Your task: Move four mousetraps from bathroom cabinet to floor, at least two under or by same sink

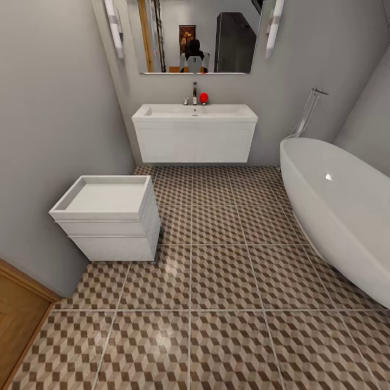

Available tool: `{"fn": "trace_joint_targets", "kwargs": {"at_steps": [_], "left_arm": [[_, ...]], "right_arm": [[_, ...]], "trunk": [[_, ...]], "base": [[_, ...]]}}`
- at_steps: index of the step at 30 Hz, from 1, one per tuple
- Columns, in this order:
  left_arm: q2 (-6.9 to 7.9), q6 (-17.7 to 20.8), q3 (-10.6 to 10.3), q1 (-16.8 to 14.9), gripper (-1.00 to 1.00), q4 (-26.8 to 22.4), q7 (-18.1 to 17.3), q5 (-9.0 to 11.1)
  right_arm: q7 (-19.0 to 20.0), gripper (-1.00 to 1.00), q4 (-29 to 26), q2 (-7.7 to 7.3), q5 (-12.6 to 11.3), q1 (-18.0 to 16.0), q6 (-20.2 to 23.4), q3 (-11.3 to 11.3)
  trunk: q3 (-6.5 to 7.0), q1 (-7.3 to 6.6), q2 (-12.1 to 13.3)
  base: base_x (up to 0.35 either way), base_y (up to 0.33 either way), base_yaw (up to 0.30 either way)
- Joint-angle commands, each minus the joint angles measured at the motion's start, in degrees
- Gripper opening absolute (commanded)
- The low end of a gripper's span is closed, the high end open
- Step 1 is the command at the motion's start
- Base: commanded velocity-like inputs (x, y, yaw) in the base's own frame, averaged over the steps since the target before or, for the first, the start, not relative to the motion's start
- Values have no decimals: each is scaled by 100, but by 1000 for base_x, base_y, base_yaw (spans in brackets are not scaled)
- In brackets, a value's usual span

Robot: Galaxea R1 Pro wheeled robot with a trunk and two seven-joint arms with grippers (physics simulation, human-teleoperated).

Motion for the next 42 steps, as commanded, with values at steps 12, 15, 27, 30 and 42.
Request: {"fn": "trace_joint_targets", "kwargs": {"at_steps": [12,15,27,30,42], "left_arm": [[1,8,-35,-3,-100,-7,3,38],[-2,8,-35,0,-100,-7,3,38],[-4,8,-35,-2,-100,-7,3,38],[-4,8,-35,-3,-100,-7,3,38],[-4,8,-35,-3,-100,-7,3,38]], "right_arm": [[21,-100,28,-5,-65,-8,-46,50],[21,-100,28,-5,-65,-8,-46,50],[21,-100,36,-2,-65,-8,-53,50],[21,-100,36,1,-65,-8,-53,50],[21,-100,36,2,-65,-8,-55,50]], "trunk": [[105,0,-2],[132,0,-2],[242,0,-2],[269,0,-2],[379,0,-2]], "base": [[0,0,0],[0,0,0],[0,0,0],[0,0,0],[0,0,0]]}}
